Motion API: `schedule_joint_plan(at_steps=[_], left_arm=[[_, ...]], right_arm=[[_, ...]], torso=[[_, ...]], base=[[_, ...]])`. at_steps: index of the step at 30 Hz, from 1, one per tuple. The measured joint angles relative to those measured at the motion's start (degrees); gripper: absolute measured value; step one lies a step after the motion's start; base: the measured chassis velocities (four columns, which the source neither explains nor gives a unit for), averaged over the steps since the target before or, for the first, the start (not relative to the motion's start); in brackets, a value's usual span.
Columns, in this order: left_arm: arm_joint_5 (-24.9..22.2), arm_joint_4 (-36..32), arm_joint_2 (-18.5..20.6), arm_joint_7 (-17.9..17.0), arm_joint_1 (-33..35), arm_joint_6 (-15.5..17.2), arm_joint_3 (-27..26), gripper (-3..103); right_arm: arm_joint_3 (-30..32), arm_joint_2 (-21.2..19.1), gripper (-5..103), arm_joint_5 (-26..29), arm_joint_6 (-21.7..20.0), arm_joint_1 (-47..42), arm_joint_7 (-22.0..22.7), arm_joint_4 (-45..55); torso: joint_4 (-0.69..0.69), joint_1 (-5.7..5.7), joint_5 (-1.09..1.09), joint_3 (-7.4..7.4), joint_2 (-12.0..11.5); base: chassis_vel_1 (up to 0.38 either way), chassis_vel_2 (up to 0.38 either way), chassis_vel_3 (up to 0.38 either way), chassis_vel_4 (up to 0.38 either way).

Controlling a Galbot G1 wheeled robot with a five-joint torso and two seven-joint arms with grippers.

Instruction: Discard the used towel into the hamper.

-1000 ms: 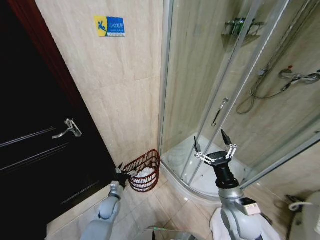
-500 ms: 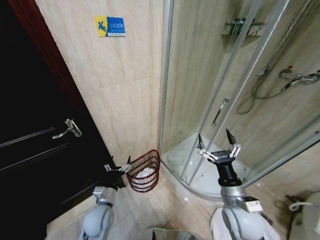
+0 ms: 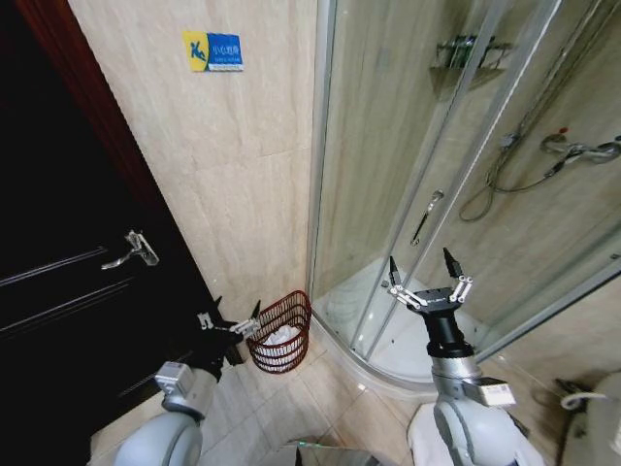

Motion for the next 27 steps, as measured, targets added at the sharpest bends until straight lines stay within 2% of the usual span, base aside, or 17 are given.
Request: schedule_joint_plan(at_steps=[5,17,25,27], left_arm=[[1.29,-0.69,-1.39,0.35,1.24,-0.13,0.52,100],[1.19,-0.80,-1.70,0.86,2.38,-0.39,0.18,100],[1.11,-0.63,-1.70,0.87,2.29,-0.48,0.17,100],[1.08,-0.59,-1.69,0.87,2.28,-0.52,0.17,100]], right_arm=[[-0.12,-0.06,100,0.79,-0.92,0.32,-0.02,0.68],[-0.28,0.28,100,1.02,-1.72,-0.16,-0.02,2.77],[2.73,-0.70,100,4.35,-0.55,-1.33,0.86,6.13],[5.65,-1.17,100,6.33,-0.47,-2.18,1.14,7.42]], torso=[[0.00,0.00,0.00,0.00,0.00],[0.00,0.00,0.00,0.00,0.00],[0.00,0.00,0.00,0.00,0.00],[0.00,0.00,-0.01,0.00,0.00]], base=[[0.000,0.000,0.000,0.000],[0.000,0.000,0.000,0.000],[0.000,0.000,0.000,0.000],[0.000,0.000,0.000,0.000]])
